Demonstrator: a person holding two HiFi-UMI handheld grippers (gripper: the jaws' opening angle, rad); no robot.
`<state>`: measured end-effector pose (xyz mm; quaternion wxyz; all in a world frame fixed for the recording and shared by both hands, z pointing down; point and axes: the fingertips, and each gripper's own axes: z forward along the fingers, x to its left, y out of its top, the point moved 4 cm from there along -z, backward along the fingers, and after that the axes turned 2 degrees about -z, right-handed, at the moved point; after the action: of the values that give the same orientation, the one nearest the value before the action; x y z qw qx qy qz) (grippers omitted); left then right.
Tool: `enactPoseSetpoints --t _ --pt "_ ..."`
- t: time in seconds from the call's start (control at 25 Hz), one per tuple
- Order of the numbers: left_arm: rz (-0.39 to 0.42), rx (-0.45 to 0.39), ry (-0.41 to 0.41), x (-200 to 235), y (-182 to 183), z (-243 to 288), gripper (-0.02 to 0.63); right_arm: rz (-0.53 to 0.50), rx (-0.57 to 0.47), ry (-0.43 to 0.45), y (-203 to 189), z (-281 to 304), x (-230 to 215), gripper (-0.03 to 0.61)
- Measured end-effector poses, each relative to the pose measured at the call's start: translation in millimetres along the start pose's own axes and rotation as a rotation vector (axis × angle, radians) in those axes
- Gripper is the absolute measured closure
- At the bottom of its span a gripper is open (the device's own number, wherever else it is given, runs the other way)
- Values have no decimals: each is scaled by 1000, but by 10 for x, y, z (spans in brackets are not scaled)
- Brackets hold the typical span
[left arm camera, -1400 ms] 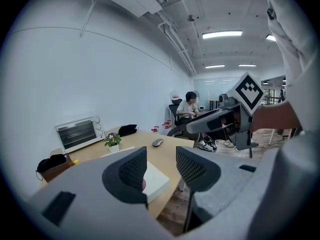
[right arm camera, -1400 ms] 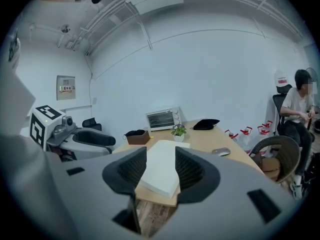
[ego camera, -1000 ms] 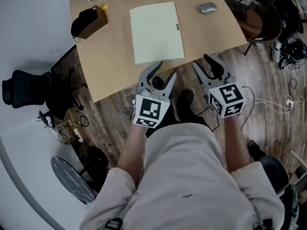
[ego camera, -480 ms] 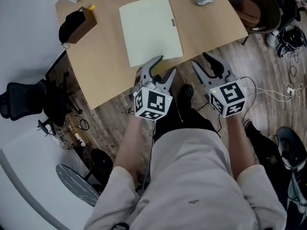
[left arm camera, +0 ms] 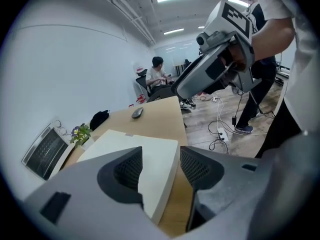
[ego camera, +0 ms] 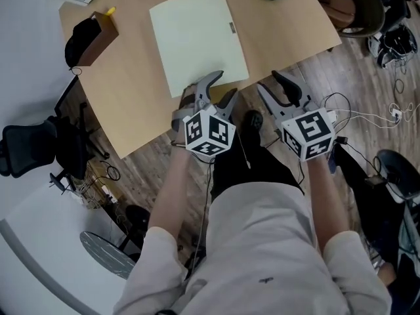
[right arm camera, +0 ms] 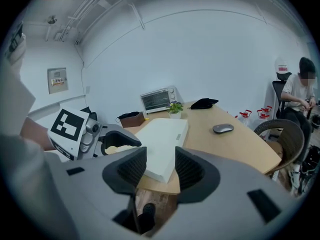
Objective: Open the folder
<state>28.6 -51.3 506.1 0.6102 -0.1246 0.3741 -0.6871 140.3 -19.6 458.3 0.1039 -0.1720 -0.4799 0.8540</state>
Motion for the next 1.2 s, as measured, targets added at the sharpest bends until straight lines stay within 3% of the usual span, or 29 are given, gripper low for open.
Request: enactPoseSetpoints --t 0.4,0.88,1.2 --pt "120 47 -43 -27 -167 288 387 49 34 -27 -122 192 -97 410" --pt "176 45 -71 11 -233 407 387 91 38 -59 -132 348 -201 411" --pt "159 41 -83 33 -285 409 388 103 40 -64 -130 420 -198 411"
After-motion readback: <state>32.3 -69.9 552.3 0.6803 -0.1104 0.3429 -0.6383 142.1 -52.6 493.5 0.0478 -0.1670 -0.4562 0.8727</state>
